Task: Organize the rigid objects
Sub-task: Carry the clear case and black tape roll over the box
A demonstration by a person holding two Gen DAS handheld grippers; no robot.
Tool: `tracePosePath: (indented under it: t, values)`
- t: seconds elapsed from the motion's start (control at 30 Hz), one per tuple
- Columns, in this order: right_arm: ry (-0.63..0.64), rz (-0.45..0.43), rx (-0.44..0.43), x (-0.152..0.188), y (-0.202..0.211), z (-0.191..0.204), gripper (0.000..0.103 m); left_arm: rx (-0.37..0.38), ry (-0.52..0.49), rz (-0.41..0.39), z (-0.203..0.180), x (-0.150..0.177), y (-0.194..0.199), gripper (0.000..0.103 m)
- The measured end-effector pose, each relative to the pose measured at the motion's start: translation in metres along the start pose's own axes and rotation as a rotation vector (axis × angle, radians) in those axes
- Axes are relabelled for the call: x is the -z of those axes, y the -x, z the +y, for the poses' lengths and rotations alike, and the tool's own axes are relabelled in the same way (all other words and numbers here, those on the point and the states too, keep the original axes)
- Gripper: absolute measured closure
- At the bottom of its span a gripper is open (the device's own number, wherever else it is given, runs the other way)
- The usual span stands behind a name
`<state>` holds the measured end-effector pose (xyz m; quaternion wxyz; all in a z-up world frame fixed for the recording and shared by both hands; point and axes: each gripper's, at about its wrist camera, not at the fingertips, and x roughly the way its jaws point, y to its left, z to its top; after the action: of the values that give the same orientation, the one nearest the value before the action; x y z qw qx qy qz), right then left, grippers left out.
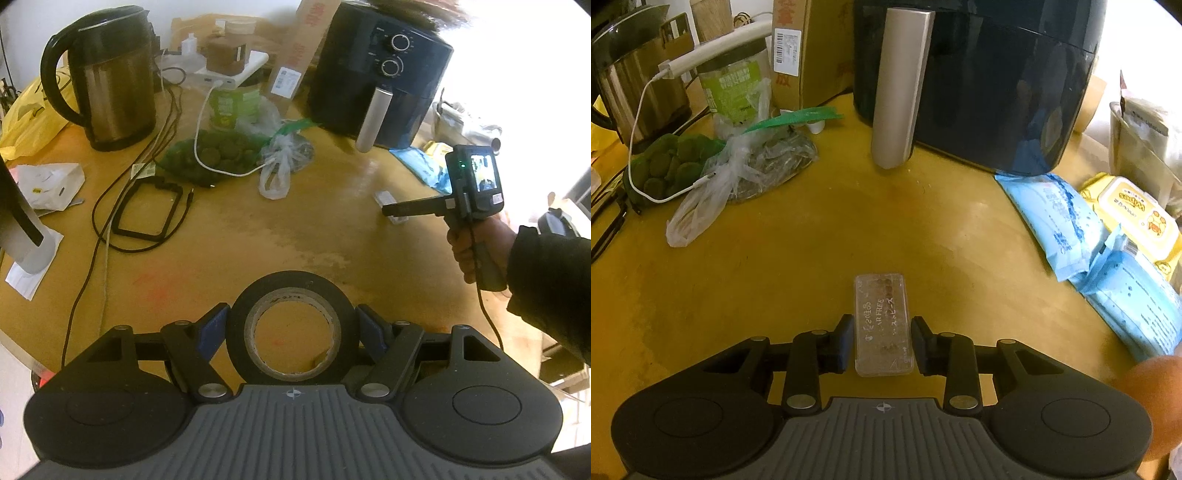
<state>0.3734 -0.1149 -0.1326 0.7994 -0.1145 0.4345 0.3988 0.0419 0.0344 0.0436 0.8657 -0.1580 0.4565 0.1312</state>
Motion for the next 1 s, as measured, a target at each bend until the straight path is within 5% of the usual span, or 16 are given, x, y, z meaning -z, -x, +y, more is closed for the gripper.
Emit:
tracePosePath:
  t: [1.0]
  values:
    - [-0.164, -0.040, 0.070, 0.031, 0.088, -0.014, 0.067, 0.066, -0.089, -0.011, -0.022, -0.005, -0.004, 0.030]
